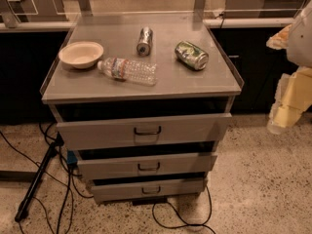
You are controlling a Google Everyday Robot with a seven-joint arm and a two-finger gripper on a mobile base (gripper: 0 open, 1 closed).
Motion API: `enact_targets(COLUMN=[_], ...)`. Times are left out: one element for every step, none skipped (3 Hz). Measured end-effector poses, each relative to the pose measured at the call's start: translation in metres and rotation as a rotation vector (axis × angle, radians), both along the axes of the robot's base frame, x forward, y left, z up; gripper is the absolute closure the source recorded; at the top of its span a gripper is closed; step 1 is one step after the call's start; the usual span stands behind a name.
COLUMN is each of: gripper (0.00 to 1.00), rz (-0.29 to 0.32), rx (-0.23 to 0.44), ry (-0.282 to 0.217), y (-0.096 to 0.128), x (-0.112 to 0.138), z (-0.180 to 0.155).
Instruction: Open middle drawer
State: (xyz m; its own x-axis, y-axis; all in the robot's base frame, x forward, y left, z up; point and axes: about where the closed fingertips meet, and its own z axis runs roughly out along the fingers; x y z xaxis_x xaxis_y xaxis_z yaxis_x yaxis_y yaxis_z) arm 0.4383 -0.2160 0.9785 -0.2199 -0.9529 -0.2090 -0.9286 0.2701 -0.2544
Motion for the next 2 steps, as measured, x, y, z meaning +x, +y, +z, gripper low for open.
enact_targets(gripper=[0.00, 0.00], rz=[0.000, 0.030], rx=[0.000, 0.005], ry=[0.000, 0.026], y=[0.000, 0.013], x=[0.000, 0.005], z=[0.000, -0.037])
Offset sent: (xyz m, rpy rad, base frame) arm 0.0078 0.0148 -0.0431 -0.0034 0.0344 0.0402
